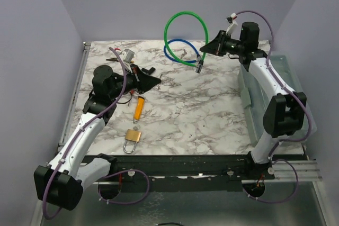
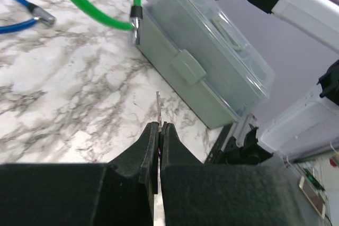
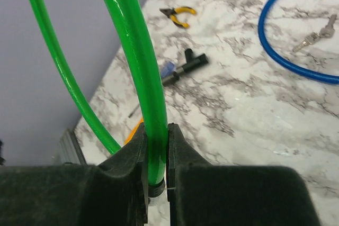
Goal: Lock with the key
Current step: Place the lock at the center of the board.
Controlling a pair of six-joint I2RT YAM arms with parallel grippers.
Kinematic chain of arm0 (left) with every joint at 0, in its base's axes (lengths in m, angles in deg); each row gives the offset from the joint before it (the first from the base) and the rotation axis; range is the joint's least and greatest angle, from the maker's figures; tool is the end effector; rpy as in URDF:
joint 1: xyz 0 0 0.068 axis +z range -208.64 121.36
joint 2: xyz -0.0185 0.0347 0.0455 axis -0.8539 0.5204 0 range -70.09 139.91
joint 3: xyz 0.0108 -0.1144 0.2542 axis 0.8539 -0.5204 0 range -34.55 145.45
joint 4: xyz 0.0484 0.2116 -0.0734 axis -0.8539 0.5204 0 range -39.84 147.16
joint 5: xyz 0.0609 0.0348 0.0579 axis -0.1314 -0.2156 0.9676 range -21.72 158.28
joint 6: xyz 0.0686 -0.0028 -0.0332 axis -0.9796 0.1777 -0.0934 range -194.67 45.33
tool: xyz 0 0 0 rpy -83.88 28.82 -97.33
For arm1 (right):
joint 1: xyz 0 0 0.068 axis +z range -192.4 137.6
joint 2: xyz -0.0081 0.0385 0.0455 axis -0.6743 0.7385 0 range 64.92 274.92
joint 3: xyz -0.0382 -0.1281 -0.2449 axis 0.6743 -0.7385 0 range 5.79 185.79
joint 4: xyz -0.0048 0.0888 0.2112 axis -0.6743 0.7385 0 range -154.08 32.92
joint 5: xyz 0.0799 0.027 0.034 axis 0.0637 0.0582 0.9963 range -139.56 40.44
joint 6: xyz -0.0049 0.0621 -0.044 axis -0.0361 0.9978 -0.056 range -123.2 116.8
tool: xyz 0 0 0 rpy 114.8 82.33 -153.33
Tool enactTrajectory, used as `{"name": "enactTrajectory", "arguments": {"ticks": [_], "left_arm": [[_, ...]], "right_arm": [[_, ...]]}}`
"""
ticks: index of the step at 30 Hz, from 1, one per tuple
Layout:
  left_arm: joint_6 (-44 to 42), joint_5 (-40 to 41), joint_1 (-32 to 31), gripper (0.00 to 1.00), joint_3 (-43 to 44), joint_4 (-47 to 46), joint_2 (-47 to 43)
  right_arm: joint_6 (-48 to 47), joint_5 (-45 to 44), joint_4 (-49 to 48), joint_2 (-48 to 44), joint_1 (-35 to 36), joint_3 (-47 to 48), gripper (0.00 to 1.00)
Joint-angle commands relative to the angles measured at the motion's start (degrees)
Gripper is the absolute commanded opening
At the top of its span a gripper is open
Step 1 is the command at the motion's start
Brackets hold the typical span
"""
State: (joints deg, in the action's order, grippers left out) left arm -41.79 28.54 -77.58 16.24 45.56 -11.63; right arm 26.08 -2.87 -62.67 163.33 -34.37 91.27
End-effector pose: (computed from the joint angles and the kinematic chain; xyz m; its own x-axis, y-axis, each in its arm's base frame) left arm 0.1931 -0.1100 0.3686 -0.5058 -0.2677 -0.8201 0.6893 0.4462 -0.5708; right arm 0.3820 0.1013 0.3631 -0.6022 0.2538 -0.7569 -0.5725 0.5235 0.6310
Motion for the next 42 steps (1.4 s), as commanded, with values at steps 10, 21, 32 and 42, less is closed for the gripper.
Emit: {"name": "enactTrajectory", "arguments": {"ticks": [10,21,32,42], "left_arm": [[4.5,0.3,7.0,0.0,-1.2,-1.5,-1.4],[5.4,1.4,7.1,0.0,-2.3,-2.5,-0.8],[5.3,1.6,7.4,0.0,-3.8,-3.0,-0.6],[4.9,1.8,7.7,0.0,-4.7,-2.4,-0.8]], "right_arm": [[-42.5,3.4,49.3,28.4,1.6,36.9,0.0],[-54.1,-5.3,56.3,39.1,2.9,44.8,0.0],[-53.7,-11.1,50.9,44.3,4.9,46.8,0.06],[-51.2,-16.1,43.4,45.8,6.9,46.5,0.19]]}}
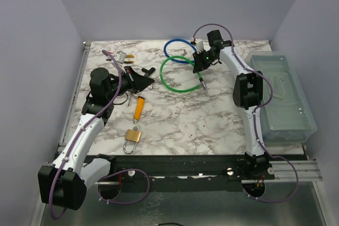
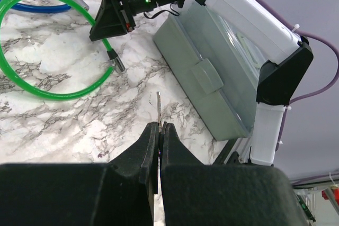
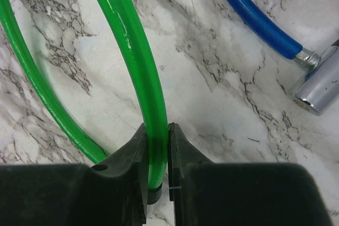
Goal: Lock with the key
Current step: Place the lock at the center of the board.
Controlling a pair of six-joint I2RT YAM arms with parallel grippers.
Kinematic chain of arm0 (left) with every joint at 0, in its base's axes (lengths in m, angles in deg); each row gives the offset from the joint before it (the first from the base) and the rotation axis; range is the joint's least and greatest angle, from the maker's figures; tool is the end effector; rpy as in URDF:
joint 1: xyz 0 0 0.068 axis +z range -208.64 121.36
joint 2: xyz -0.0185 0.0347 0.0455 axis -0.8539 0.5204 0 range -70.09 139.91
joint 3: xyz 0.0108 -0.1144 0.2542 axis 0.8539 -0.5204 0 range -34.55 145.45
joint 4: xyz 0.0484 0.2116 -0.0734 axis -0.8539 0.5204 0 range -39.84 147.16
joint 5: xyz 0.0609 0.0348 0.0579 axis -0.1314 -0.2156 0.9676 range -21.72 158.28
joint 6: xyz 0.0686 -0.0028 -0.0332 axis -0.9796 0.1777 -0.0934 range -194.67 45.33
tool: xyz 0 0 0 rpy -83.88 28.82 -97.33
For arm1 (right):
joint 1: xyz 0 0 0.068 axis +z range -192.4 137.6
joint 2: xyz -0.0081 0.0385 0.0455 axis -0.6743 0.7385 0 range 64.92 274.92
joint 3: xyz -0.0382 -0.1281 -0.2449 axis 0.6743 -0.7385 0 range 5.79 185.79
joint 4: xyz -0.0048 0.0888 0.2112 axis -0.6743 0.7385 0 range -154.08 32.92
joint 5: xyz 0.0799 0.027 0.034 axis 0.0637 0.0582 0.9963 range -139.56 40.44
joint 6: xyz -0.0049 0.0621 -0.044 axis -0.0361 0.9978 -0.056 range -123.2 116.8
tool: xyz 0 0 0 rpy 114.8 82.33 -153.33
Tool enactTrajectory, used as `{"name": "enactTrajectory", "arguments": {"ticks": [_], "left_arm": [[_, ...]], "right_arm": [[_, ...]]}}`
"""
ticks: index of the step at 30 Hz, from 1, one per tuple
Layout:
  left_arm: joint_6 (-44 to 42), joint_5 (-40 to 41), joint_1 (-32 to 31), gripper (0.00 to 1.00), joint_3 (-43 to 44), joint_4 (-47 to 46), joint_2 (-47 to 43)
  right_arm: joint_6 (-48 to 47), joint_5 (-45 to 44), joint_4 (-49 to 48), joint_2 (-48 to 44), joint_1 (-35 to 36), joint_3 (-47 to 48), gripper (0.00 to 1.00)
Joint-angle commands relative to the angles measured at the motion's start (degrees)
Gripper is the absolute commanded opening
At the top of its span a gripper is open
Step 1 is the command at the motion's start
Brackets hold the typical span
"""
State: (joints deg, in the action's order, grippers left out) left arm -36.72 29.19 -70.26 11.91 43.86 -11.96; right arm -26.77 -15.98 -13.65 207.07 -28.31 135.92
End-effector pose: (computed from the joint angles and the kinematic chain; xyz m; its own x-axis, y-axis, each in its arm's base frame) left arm 0.2061 -0.0840 0.3477 -0.5466 -0.3748 -0.7488 0.5519 0.5113 -0.6588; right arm 0.4866 0.1589 0.1810 -0.6079 -0.4960 -0.6201 -0.7572 0.5972 0.2645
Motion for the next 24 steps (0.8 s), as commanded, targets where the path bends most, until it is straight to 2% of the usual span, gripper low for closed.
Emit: {"name": "enactTrajectory", "arguments": {"ticks": [1,3,6,13,18,24], "left_arm": [[-0.3,1.2,0.4,0.0,-0.3,-0.7,-0.4],[-1.1,1.2,0.4,0.0,-0.2,-0.4,-0.3],[-3.2,1.8,0.4,0.0,0.9,0.8,0.4],[-9.1,3.4,0.5,0.0,4.6,4.1,3.5],[-15.1,6.0,0.4,0.0,8.7,7.6,7.7],[-21.4,6.3,0.4,0.0,16.3,11.0,16.6]], "right_arm": [[2.1,-3.2,-6.1,2.1,0.9,1.9,0.24],[3.1,-4.1,-7.0,2.1,0.8,1.8,0.35],[3.8,-5.4,-7.9,1.6,0.9,2.1,0.43],[5.7,-3.8,-8.7,-2.5,0.9,3.2,0.53],[8.7,-0.9,-8.9,-8.1,0.8,2.1,0.64],[11.5,2.7,-9.5,-20.0,0.9,-5.2,0.89]]}}
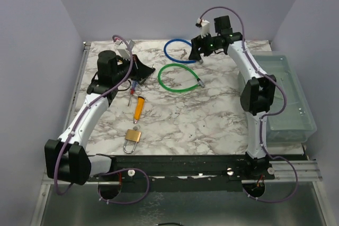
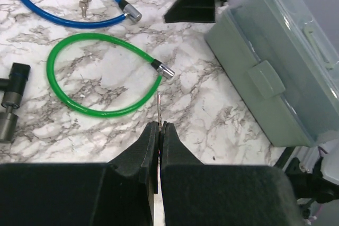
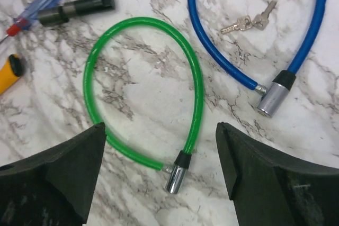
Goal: Lock with the key
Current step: Place the lock at the center of the board, then place the key at the center of the board.
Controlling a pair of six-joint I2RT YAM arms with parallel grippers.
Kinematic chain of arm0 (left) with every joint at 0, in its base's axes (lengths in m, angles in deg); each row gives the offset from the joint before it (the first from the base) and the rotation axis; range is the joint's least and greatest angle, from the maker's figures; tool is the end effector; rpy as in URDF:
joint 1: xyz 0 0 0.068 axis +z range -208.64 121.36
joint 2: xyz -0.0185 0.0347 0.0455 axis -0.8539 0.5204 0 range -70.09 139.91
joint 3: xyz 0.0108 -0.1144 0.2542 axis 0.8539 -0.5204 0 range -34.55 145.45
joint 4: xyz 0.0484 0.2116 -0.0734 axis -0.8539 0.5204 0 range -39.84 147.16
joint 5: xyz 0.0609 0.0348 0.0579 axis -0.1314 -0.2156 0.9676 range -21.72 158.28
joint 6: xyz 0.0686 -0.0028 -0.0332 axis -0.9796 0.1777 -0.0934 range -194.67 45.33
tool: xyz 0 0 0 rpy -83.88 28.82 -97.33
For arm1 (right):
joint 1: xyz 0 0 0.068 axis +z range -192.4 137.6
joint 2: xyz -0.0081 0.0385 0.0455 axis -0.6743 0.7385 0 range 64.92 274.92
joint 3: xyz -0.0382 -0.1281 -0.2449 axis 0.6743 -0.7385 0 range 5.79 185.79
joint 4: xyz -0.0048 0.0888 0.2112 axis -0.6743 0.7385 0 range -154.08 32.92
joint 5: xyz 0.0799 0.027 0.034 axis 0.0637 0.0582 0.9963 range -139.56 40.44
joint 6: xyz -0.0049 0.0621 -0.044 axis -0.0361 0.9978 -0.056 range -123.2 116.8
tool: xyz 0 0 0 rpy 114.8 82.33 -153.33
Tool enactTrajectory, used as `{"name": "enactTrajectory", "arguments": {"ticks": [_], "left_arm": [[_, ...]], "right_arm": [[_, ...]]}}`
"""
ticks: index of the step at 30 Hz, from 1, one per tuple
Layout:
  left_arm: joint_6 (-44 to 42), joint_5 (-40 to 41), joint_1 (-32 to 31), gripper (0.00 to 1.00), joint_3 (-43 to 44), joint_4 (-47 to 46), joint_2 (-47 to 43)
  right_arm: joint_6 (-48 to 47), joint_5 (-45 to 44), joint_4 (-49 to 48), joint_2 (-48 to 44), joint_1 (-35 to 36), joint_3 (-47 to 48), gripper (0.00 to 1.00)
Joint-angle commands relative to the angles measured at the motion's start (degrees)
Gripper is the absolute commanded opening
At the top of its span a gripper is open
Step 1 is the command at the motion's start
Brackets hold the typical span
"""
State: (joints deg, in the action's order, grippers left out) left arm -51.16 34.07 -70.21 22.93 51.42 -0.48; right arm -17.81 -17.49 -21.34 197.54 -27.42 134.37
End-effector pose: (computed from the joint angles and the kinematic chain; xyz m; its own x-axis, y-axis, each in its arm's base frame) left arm 0.2551 -0.0894 0.3518 -0.4880 -0.2367 -0.8401 0.5530 0.6608 -0.5074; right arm 0.4791 0.1636 0.2637 -0.5373 -0.3650 -0.7603 -0.7294 0.6537 0.2017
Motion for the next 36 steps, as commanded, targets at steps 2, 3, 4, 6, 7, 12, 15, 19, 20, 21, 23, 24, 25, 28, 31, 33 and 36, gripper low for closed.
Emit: {"name": "enactTrajectory", "arguments": {"ticks": [2,3,4,6,7,12,15,19,20,21,23,24,25,28,31,33,36], "left_arm": [[-9.2,1.7,0.4,0.0,8.2,3.7,8.7],[-10.1,1.9,0.4,0.0,9.9,4.0,10.7],[-11.1,2.0,0.3,0.0,11.5,4.3,12.6],[-12.7,2.0,0.3,0.0,15.3,5.0,16.9],[-13.4,1.8,0.1,0.0,17.0,5.2,19.2],[-18.3,3.1,-2.4,0.0,26.1,7.8,30.2],[-21.2,5.3,-5.3,0.0,31.9,9.9,37.4],[-23.2,9.1,-9.3,0.0,37.9,11.6,45.5],[-24.6,9.8,-10.3,0.0,39.4,12.1,47.3],[-25.5,10.7,-11.3,0.0,40.7,12.6,49.0],[-26.8,12.5,-13.2,0.0,42.9,13.2,52.0],[-27.4,13.5,-14.1,0.0,43.6,13.3,53.2],[-27.8,14.7,-15.0,0.0,44.2,13.4,54.4],[-28.4,17.6,-16.6,0.0,46.5,13.4,58.0],[-27.3,19.5,-16.6,0.0,48.6,13.4,60.7],[-27.8,20.1,-16.6,0.0,49.2,13.5,61.8],[-28.8,21.2,-16.6,0.0,49.0,13.6,62.6]], "right_arm": [[3.3,5.3,-1.8,-14.5,0.0,-6.6,0.93],[3.7,5.8,-1.6,-16.4,0.0,-7.8,0.94],[4.0,6.4,-1.2,-18.2,0.0,-8.9,0.95],[4.7,7.4,-0.6,-21.8,-0.1,-11.1,0.97],[5.1,7.8,-0.5,-23.7,-0.1,-12.7,0.98],[6.8,8.1,-3.2,-35.0,0.0,-24.9,1.0],[7.3,7.1,-3.5,-41.4,0.0,-31.1,1.0],[6.5,5.9,-2.9,-48.4,-0.1,-38.3,1.0],[6.1,5.7,-3.1,-50.2,-0.1,-40.1,1.0],[6.0,5.3,-3.1,-51.4,-0.1,-41.6,1.0],[5.4,4.7,-2.5,-52.9,-0.1,-43.4,1.0],[5.3,4.3,-2.3,-53.2,-0.1,-43.9,1.0],[5.2,4.1,-2.2,-53.4,-0.1,-44.3,1.0],[5.2,4.3,-2.2,-53.3,-0.2,-44.5,1.0],[5.3,4.9,-2.0,-52.7,-0.2,-44.1,1.0],[5.4,5.1,-2.0,-52.5,-0.2,-44.0,1.0],[5.3,5.5,-2.1,-52.4,-0.2,-44.1,1.0]]}}
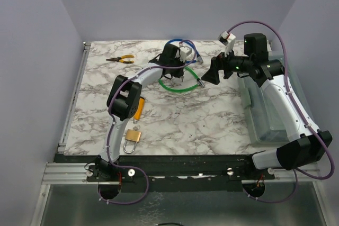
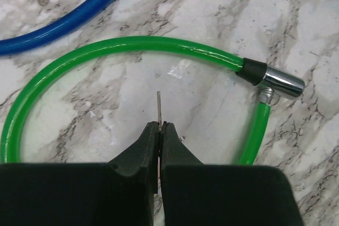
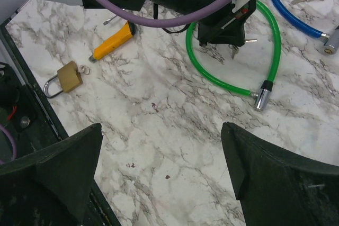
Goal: Lock with the key
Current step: Place the key at the center of the board, then pick up the lock from the center of the board.
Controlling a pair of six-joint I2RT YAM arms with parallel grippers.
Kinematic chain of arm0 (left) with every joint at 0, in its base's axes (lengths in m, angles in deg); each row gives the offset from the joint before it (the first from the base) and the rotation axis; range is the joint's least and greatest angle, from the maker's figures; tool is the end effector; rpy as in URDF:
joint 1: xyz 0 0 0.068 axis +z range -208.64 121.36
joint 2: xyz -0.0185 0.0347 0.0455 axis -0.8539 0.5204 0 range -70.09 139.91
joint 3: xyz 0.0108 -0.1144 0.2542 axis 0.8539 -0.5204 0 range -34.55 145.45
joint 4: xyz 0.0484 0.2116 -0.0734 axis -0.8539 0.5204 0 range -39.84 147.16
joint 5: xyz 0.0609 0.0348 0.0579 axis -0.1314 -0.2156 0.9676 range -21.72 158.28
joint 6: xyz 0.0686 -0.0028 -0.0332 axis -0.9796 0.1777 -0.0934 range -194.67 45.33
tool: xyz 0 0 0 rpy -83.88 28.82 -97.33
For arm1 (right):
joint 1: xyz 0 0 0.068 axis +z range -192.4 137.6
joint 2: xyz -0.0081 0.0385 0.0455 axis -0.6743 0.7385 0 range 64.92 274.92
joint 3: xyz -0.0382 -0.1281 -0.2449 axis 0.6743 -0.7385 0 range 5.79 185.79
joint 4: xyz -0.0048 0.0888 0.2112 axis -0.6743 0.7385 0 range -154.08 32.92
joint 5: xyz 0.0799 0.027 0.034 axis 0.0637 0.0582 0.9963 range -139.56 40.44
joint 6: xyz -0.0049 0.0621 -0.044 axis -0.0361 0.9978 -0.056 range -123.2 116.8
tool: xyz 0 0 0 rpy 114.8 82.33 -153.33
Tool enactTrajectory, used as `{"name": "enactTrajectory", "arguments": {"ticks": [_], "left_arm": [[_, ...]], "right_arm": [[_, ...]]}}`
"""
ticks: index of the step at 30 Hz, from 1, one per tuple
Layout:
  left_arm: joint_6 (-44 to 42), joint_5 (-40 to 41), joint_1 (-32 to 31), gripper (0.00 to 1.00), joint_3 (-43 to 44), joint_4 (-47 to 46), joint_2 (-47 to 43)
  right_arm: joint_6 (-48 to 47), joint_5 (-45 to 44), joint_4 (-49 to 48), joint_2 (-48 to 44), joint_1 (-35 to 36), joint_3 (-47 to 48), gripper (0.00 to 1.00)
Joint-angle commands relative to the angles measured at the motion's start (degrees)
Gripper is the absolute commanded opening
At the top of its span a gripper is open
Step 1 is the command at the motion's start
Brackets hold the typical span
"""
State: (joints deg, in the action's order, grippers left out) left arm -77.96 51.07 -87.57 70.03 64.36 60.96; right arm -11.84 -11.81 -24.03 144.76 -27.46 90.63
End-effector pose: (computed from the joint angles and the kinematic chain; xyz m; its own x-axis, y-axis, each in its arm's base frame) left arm 0.4418 -0.2661 0.1889 -0.5316 0.3565 -0.7683 0.6902 0.7081 -0.1490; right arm 0.2592 0.1100 0.3859 -0.4452 -0.2417 -0.8622 -0.7637 0.6053 0.2246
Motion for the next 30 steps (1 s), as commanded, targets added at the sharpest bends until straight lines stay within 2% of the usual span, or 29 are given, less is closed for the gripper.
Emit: {"name": "enactTrajectory", "arguments": {"ticks": [1,5,8,17,21,27,30], "left_arm": [[-2.5,4.7,0.8,0.0,1.8,0.8,1.3],[-2.7,4.1,1.6,0.03,1.7,1.5,1.8],[-2.4,2.8,2.1,0.18,1.9,2.5,1.4],[-1.8,-3.4,3.5,0.45,1.8,8.7,-7.5],[-2.0,-7.8,6.5,0.63,-3.7,13.0,-15.7],[-8.4,-12.2,12.9,0.83,-16.3,22.3,-29.5],[-9.2,-10.3,15.9,0.85,-21.7,28.4,-36.4]], "right_arm": [[-0.8,0.1,0.6,0.4,-0.1,-0.3,1.0],[-1.0,0.7,0.7,0.8,-0.1,-0.1,1.0],[-0.9,0.9,0.5,1.1,-0.2,0.1,1.0],[-1.1,1.3,-0.1,2.5,-0.1,3.1,1.0],[-1.6,1.0,-0.5,2.2,-0.1,2.4,1.0],[-2.5,0.4,-1.1,0.5,-0.1,-1.4,1.0],[-2.9,0.3,-0.9,0.0,-0.1,-2.3,1.0]]}}
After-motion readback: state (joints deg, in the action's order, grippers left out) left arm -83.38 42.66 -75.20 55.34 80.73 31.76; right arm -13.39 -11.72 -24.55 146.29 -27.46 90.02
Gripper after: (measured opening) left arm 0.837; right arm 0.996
